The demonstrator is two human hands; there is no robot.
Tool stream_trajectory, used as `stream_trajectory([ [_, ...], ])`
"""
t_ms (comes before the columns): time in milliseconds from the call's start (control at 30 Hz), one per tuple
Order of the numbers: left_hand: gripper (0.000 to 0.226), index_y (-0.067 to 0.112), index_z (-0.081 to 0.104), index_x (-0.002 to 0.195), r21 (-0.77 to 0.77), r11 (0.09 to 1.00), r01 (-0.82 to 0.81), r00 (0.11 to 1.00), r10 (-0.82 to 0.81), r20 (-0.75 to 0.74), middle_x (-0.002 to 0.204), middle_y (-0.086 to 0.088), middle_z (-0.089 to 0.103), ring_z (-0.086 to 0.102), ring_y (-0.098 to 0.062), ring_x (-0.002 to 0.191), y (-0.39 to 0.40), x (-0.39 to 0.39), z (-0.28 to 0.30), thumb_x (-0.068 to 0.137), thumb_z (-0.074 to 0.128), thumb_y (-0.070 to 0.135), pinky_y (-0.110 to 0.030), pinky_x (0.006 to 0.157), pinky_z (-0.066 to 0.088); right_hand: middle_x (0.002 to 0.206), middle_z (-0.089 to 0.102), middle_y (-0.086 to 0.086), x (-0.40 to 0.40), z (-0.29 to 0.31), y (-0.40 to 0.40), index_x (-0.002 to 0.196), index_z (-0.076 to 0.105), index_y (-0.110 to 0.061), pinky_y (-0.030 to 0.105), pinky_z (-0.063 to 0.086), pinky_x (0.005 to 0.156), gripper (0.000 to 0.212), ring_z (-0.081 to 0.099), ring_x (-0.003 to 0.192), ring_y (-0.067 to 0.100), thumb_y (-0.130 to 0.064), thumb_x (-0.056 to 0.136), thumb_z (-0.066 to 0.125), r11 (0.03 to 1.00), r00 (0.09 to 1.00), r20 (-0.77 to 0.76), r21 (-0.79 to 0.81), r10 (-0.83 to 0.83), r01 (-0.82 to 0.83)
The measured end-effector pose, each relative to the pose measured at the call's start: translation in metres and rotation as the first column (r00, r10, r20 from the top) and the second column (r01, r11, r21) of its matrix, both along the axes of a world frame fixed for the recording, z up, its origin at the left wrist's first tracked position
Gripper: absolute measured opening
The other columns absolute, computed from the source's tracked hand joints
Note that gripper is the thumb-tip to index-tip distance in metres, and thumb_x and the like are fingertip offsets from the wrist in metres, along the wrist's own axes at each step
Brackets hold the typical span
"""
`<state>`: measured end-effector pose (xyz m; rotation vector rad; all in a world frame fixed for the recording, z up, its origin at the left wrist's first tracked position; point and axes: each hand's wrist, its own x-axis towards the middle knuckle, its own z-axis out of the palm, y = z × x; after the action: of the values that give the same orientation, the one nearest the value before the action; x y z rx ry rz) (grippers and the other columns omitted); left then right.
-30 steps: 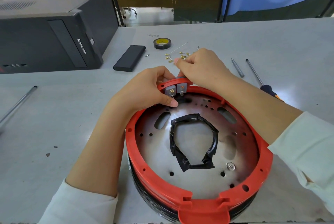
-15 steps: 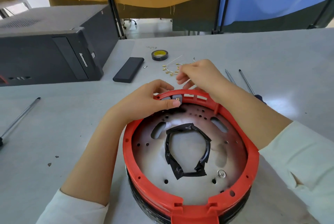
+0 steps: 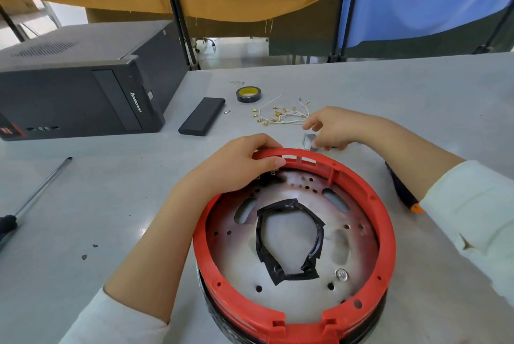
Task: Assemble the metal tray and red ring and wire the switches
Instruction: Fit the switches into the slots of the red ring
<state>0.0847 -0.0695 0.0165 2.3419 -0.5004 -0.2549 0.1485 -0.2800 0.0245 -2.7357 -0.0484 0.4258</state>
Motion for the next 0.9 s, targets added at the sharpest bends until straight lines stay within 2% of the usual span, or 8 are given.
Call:
stream_trajectory([
  [133,0.019,0.03,0.064,0.11,0.002,0.999,-0.052,0.999,0.052,0.001,0.097,0.013,0.069,0.061,-0.003,0.093,0.007,-0.004,0.0,0.092,0.062,0.035,-0.008,0.078,0.041,0.115,0.064,0.018,0.005,-0.013,0.004,0.13,0.05,-0.008,0.025,0.043,0.049,0.04,0.059,0.059,0.016,-0.004,0.091,0.056,0.999,1.0,0.017,-0.025,0.026,-0.026],
  [233,0.018,0.03,0.064,0.109,-0.007,0.995,-0.096,0.995,0.096,0.003,0.095,0.015,0.068,0.061,-0.002,0.088,0.01,-0.007,0.0,0.092,0.062,0.035,-0.003,0.07,0.039,0.09,0.068,0.02,0.004,-0.019,0.007,0.09,0.061,-0.001,0.024,0.039,0.047,0.008,0.059,0.062,0.023,-0.008,0.088,0.06,0.997,0.995,0.081,-0.054,0.062,-0.058],
  [367,0.025,0.029,0.06,0.115,0.01,0.993,-0.117,0.993,0.117,-0.011,0.096,0.017,0.064,0.058,0.0,0.082,0.009,-0.01,0.001,0.091,0.062,0.037,-0.002,0.066,0.039,0.055,0.049,0.006,0.003,-0.02,0.01,0.078,0.066,0.002,0.022,0.036,0.045,0.03,0.047,0.047,0.019,-0.027,0.088,0.063,0.997,0.993,0.116,-0.071,0.032,-0.024],
  [467,0.044,0.028,0.051,0.128,-0.039,0.981,-0.19,0.982,0.19,-0.002,0.114,0.015,0.058,0.059,-0.004,0.092,0.006,-0.01,0.008,0.089,0.061,0.046,-0.011,0.071,0.043,0.063,0.053,0.0,-0.003,-0.007,0.012,0.079,0.068,-0.007,0.022,0.041,0.043,0.033,0.056,0.056,0.014,-0.039,0.085,0.067,0.973,0.981,0.177,0.225,-0.086,0.045],
  [567,0.039,0.03,0.055,0.122,-0.238,0.926,-0.293,0.955,0.297,-0.02,0.112,0.015,0.062,0.062,0.001,0.091,0.0,-0.005,0.022,0.091,0.055,0.052,-0.017,0.076,0.047,0.079,0.068,0.0,-0.019,0.015,0.026,0.078,0.063,-0.016,0.02,0.051,0.045,0.024,0.069,0.066,0.012,-0.037,0.079,0.075,0.784,0.965,0.2,0.621,-0.17,0.01],
  [633,0.035,0.025,0.06,0.118,-0.377,0.865,-0.332,0.943,0.305,-0.131,0.111,0.009,0.066,0.07,-0.006,0.088,-0.007,-0.001,0.03,0.093,0.055,0.049,-0.026,0.083,0.056,0.076,0.066,-0.001,-0.032,0.023,0.039,0.079,0.054,-0.02,0.017,0.049,0.042,0.026,0.068,0.061,0.011,-0.033,0.079,0.076,0.797,0.937,0.316,0.599,-0.146,-0.078],
  [733,0.029,0.012,0.066,0.114,-0.521,0.773,-0.361,0.931,0.263,-0.255,0.106,-0.004,0.071,0.074,-0.013,0.083,-0.012,0.002,0.032,0.093,0.063,0.032,-0.024,0.077,0.059,0.081,0.061,0.0,-0.044,0.028,0.052,0.083,0.045,-0.023,0.019,0.051,0.044,0.03,0.066,0.06,0.011,-0.027,0.081,0.074,0.835,0.898,0.42,0.535,-0.131,-0.128],
  [900,0.019,0.007,0.067,0.108,-0.658,0.654,-0.373,0.927,0.249,-0.279,0.096,-0.009,0.074,0.073,-0.017,0.086,0.001,0.006,0.025,0.09,0.066,0.013,-0.023,0.079,0.058,0.096,0.07,0.009,-0.051,0.033,0.046,0.104,0.054,-0.019,0.033,0.061,0.068,0.021,0.073,0.077,0.016,-0.015,0.088,0.067,0.664,0.982,0.18,0.742,-0.058,-0.097],
])
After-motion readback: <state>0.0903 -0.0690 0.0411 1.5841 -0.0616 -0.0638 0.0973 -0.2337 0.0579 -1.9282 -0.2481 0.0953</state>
